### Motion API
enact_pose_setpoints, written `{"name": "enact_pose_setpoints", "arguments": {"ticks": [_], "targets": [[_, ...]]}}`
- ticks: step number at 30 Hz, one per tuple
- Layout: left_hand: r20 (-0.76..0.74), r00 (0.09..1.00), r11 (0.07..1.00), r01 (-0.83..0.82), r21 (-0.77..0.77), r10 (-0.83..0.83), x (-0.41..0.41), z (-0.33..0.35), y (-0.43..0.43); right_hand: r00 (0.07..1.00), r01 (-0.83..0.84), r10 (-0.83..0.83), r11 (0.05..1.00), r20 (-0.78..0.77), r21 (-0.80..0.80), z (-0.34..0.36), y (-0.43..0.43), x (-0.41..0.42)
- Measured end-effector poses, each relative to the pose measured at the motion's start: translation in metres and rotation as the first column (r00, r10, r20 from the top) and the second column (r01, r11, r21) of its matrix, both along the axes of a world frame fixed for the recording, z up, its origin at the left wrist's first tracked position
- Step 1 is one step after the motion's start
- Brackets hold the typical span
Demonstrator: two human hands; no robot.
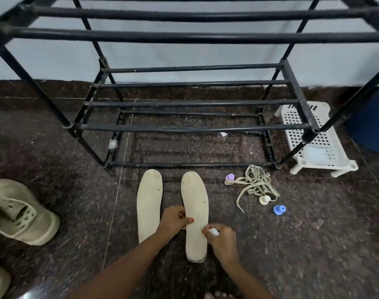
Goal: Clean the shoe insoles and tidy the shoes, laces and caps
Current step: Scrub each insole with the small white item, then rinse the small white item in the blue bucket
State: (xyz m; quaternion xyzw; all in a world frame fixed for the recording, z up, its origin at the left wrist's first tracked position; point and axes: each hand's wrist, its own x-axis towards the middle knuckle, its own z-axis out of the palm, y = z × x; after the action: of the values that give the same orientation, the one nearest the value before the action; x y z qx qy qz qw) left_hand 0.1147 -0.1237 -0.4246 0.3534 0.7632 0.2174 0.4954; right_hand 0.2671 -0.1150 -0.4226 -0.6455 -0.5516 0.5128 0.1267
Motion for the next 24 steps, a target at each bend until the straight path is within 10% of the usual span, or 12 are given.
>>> {"name": "enact_pose_setpoints", "arguments": {"ticks": [14,24], "targets": [[-0.141,0.987,0.997,-0.075,-0.004,0.074,0.002,-0.018,0.002,0.973,-0.138,0.122,0.988,0.194,0.069,-0.017,-0.002,-0.002],[-0.254,0.967,0.966,0.096,0.242,-0.032,0.016,0.065,0.021,0.994,0.046,-0.032,0.990,-0.106,0.134,0.062,0.034,0.002]]}}
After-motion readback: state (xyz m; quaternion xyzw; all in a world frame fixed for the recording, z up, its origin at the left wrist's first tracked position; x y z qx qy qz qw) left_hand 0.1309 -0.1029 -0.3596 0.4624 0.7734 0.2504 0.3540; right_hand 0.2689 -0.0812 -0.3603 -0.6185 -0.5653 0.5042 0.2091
